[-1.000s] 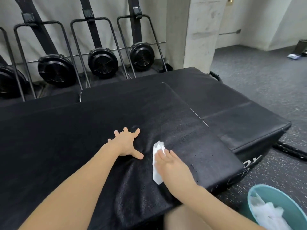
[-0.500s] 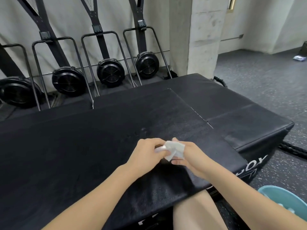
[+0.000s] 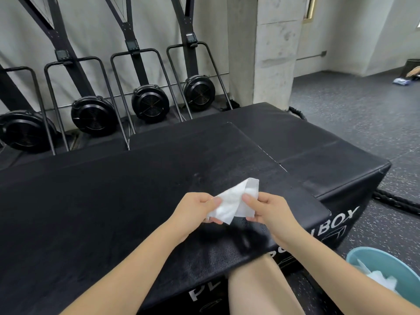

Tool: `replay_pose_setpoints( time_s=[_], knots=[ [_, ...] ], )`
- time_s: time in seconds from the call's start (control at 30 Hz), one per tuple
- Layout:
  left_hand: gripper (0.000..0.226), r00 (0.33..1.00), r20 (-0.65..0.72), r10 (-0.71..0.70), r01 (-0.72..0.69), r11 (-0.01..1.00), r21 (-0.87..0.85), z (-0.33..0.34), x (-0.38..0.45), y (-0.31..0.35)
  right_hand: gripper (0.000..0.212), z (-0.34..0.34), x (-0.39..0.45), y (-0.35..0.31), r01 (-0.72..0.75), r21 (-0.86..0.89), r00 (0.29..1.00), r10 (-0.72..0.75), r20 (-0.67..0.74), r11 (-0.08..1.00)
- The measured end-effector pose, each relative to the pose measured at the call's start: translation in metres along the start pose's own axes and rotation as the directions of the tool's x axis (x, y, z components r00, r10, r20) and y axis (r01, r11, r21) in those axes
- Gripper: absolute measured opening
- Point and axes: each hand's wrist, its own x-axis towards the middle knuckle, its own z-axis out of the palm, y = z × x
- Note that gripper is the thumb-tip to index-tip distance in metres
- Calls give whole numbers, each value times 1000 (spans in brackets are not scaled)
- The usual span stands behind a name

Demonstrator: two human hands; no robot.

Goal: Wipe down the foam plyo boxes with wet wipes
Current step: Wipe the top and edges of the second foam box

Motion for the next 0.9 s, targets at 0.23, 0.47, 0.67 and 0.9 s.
replay_pose_setpoints(
  time_s=[0.23, 0.47, 0.67, 0.9],
  knots=[
    [42, 985, -136, -103, 111, 992, 58, 16, 11, -10, 20, -6, 1, 6, 4, -104, 1000, -3, 4, 995],
    [44, 988, 38, 153, -157, 944, 290, 38, 15, -17, 17, -9, 8, 3, -5, -62, 999, 7, 42, 998],
    [32, 995, -58, 87, -85, 996, 26, 27, 30, -18, 18, -38, 24, 4, -56, -232, 997, 68, 43, 971],
    [47, 980, -132, 149, -14, 711, 703, 31, 45, -35, 34, -35, 35, 32, 249, -944, 842, -531, 99, 218]
  ],
)
